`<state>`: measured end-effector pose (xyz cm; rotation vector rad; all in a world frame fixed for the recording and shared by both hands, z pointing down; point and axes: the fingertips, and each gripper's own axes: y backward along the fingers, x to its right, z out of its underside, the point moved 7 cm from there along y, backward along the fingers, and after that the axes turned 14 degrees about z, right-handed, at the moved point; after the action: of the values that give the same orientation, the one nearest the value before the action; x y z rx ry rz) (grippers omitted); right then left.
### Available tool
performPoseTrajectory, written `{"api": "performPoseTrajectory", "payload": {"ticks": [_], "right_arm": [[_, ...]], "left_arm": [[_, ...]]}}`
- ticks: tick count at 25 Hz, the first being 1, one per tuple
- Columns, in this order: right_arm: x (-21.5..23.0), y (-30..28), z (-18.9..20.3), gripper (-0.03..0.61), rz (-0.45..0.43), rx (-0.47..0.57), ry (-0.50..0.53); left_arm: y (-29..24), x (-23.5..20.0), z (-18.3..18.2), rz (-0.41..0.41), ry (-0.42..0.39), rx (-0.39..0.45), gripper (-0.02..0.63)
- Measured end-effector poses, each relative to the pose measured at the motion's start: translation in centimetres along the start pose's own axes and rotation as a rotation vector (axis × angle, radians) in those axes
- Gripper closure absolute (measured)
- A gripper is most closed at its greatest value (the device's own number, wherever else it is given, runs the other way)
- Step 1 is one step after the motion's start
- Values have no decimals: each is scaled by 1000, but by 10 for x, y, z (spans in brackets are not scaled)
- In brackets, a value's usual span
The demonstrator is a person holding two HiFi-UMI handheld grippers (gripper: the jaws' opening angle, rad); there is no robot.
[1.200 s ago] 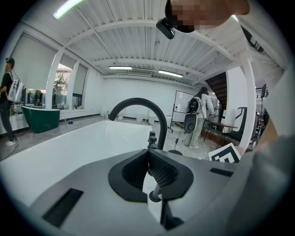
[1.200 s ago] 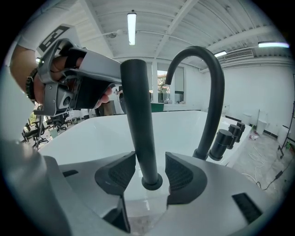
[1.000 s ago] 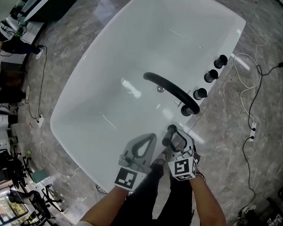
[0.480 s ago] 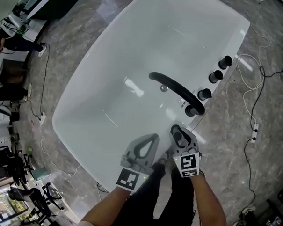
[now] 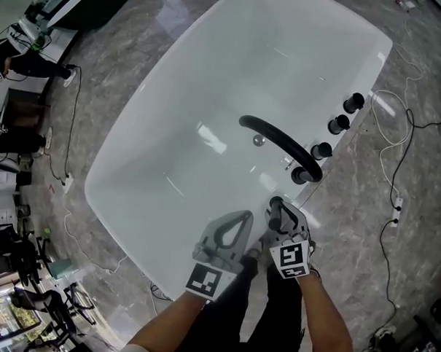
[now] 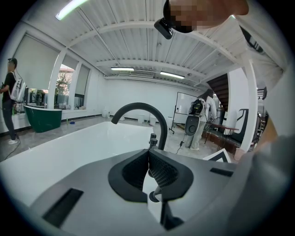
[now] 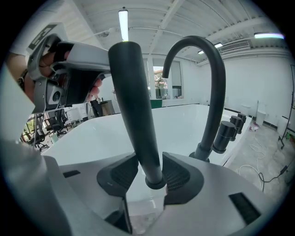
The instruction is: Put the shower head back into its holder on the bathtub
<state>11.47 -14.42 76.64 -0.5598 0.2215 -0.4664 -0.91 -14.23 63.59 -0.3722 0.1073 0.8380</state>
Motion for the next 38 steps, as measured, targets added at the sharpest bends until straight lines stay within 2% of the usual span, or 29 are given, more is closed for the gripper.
{"api": "performPoseTrajectory", "payload": {"ticks": [7,12,17,21,27,32,38], "right_arm": [[1,15,-3,430,21,-21,29],[4,64,-18,430,68,-45,-53],[11,131,-94,438,103,52,-111],[31,173,-172,501,165,181,-166],[44,238,-263,551,173,324,-182],[47,275,-299,563,139,386,-152],[60,299,-313,565,136,416,-104]], "left_arm": [[7,6,-12,-1,-1,15,607],[16,14,-37,15,-11,39,607],[26,41,-79,106,-33,30,607],[27,68,-116,211,-27,-6,607],[44,93,-189,221,7,29,607],[51,121,-243,214,-62,99,607],[48,151,-261,189,-73,132,609]]}}
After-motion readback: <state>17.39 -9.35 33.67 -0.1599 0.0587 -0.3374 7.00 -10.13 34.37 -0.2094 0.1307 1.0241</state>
